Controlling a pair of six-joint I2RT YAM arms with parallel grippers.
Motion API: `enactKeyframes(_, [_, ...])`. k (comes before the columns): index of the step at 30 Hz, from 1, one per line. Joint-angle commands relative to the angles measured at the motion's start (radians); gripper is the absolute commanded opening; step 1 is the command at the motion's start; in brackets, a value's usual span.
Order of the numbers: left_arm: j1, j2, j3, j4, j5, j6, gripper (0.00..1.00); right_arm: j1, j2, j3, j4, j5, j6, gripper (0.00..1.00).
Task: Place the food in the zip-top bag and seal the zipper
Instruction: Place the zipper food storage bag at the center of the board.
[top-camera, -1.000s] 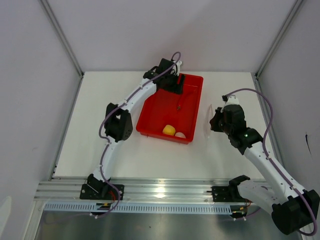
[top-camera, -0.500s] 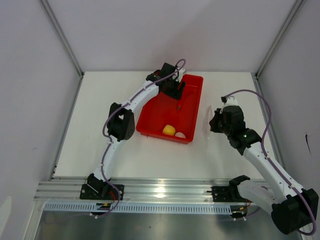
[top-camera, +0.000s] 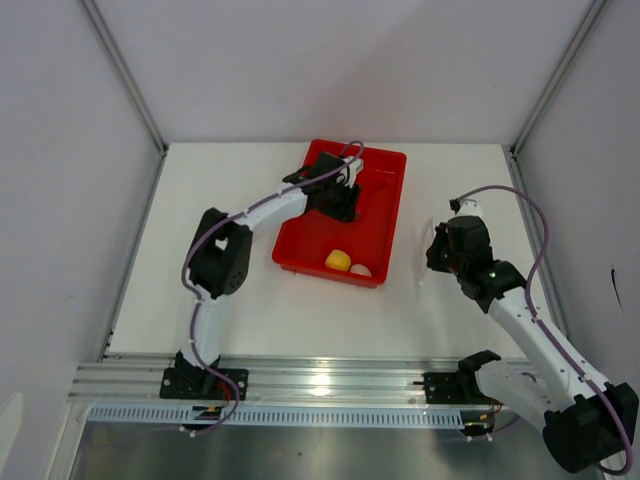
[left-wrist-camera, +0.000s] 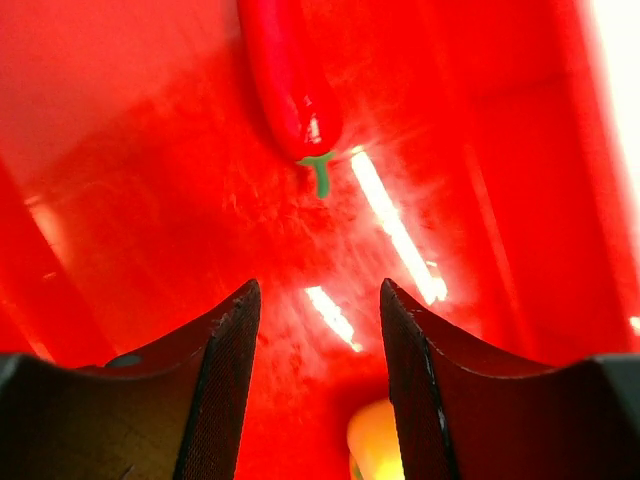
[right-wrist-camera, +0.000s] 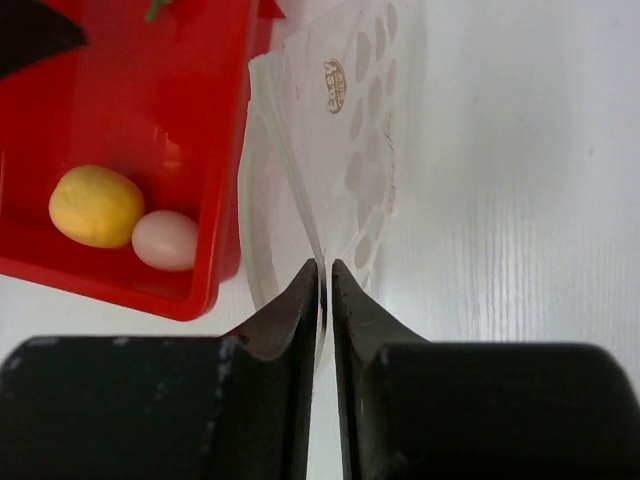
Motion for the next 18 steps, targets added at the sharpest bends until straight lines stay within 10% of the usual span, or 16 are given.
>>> enactKeyframes(1, [-0.008, -0.205, -0.070, 0.211, -0.007, -0.056, 0.55, -0.006, -0.047, 0.040, -0.105, 0.064, 0.056, 0.13])
enactKeyframes(8, [-0.060, -0.349, -0.175, 0.217, 0.001, -0.082, 0.56, 0.025, -0.049, 0.046, -0.250, 0.095, 0.191, 0.54])
enactKeyframes(18, [-0.108, -0.536, -0.347, 0.260, 0.070, -0.171, 0.58, 0.097, -0.128, 0.158, -0.419, 0.182, 0.294, 0.88])
